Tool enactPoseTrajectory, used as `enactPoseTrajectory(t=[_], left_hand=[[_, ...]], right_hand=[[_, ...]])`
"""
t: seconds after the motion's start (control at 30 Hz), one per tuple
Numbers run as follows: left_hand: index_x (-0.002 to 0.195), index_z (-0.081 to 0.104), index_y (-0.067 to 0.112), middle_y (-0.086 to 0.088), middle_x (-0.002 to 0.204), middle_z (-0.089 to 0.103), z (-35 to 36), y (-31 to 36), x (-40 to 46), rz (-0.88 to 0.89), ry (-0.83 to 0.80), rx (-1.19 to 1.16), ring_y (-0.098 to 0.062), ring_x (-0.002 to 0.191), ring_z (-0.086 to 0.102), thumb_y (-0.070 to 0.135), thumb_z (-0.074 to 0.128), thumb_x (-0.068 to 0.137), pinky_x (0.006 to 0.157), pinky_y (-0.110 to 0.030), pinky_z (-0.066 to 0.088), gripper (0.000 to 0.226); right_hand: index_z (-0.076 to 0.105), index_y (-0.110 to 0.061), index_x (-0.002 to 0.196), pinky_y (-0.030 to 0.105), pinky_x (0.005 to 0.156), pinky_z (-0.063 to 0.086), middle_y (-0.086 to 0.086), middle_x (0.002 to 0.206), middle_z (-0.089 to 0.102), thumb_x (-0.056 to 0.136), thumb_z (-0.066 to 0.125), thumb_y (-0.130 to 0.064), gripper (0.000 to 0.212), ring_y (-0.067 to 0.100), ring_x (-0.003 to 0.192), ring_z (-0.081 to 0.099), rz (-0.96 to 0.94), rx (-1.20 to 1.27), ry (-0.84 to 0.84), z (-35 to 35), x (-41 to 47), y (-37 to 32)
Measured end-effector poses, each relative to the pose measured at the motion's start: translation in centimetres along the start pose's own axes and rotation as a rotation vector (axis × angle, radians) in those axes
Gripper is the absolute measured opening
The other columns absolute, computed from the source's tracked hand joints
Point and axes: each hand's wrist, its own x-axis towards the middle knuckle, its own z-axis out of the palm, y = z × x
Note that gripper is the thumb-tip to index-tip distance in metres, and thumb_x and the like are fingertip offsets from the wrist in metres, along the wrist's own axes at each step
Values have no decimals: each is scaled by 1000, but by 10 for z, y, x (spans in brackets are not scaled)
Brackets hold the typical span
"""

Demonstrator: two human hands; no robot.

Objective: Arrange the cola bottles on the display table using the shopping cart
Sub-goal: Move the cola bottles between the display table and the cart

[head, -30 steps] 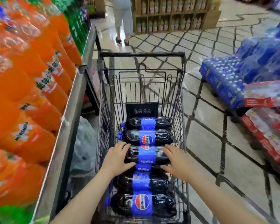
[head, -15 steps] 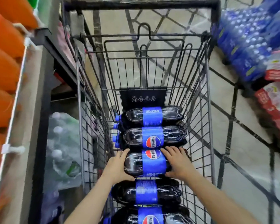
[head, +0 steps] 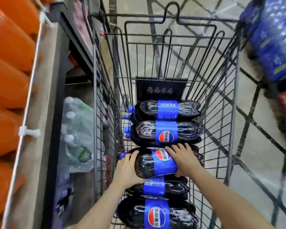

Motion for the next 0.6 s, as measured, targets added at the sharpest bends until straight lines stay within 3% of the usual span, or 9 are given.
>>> enactPoseTrajectory(t=[0.07,0.13,0.23,0.6], left_hand=[[151,23,31,1,132,45,-6,3,-5,13,50,-6,-23,122,47,72,67,48,102,-38,38,119],[150,28,33,1,131,46,-15,6,-11,51,143,35,-22,119,48,67,71,48,101,-38,36,116],[150,31,34,0,132,47,-32,12,-24,108,232,88,-23,119,49,62,75,47,104,-40,35,115],[150,32,33,-4,130,52,-75,47,-138,212,463,229,-28,115,54,69,79,43,98,-43,39,122]], right_hand=[[21,-21,148,54,108,25,5,139,40,53,81,-48,116,31,127,38,13,25,17,-4,-5,-3],[36,-20,139,56,94,41,7,124,53,35,82,-54,118,33,112,53,59,53,88,2,-13,-7],[45,-20,129,52,80,51,5,109,61,22,76,-59,118,30,94,61,99,139,230,9,-30,-11],[35,-22,143,51,97,38,4,132,49,48,71,-60,108,31,119,47,128,86,475,-38,-146,-53]])
